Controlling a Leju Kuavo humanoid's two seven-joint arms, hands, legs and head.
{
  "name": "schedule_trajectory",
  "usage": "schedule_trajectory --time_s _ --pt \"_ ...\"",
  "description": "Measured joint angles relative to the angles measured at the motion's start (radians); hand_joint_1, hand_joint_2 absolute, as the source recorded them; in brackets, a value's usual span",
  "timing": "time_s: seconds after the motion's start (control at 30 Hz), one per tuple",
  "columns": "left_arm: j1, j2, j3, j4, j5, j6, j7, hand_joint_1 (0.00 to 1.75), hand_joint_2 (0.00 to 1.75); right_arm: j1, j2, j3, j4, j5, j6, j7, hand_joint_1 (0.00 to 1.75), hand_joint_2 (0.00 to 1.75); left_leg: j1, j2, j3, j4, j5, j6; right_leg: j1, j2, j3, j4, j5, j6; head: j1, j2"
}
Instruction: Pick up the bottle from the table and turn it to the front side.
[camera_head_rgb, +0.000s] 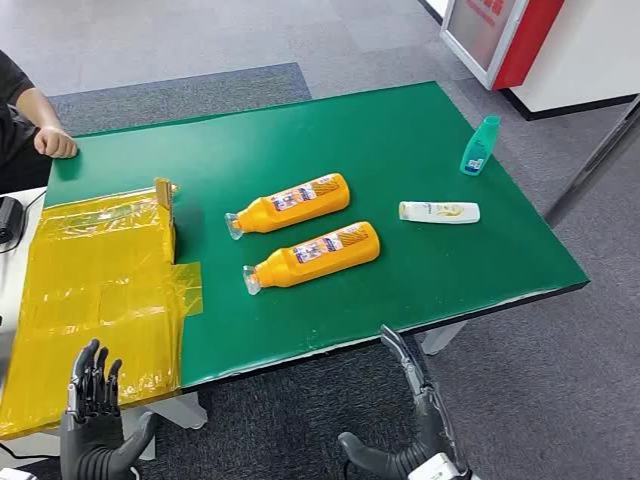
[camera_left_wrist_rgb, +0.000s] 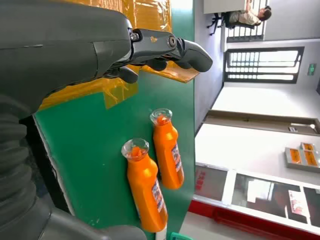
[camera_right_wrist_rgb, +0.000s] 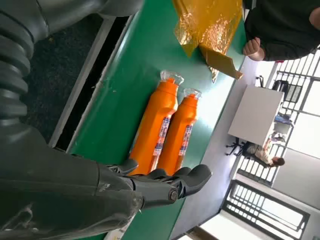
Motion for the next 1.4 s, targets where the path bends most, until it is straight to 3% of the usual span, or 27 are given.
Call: schedule_trajectory --time_s 0.17,0.37,0.83,1.1,1.4 --pt "0.000 0.003 -0.001 -0.002 0.006 0.004 0.000 0.00 1.75 -0.001 -0.005 0.000 -0.009 0.012 -0.005 0.008 0.00 1.75 0.000 0.000 0.000 0.000 0.000 0.000 0.000 0.000 0.000 0.000 0.000 0.000 0.000 0.000" --pt "0.001 0.011 -0.007 -0.002 0.017 0.005 0.000 0.00 1.75 -0.017 -0.011 -0.003 -0.020 0.093 0.001 0.072 0.00 1.75 0.000 0.000 0.000 0.000 0.000 0.000 0.000 0.000 0.000 0.000 0.000 0.000 0.000 0.000" --pt "-0.003 0.024 -0.020 -0.002 0.021 -0.008 0.000 0.00 1.75 -0.075 -0.013 -0.068 -0.033 0.185 0.092 0.131 0.00 1.75 0.000 0.000 0.000 0.000 0.000 0.000 0.000 0.000 0.000 0.000 0.000 0.000 0.000 0.000" --pt "-0.046 0.033 -0.016 0.016 0.004 -0.059 -0.017 0.00 1.75 -0.280 -0.013 -0.147 0.029 0.302 0.299 0.255 0.00 1.75 0.000 0.000 0.000 0.000 0.002 0.000 0.000 0.000 0.000 0.000 0.004 0.000 0.000 0.000" --pt "-0.105 0.036 0.027 0.077 -0.019 -0.127 -0.046 0.00 1.75 -0.561 -0.013 -0.172 0.249 0.356 0.424 0.361 0.00 1.75 0.000 0.000 0.000 0.000 0.006 0.000 0.000 0.000 0.000 0.000 0.006 0.001 0.000 0.000"
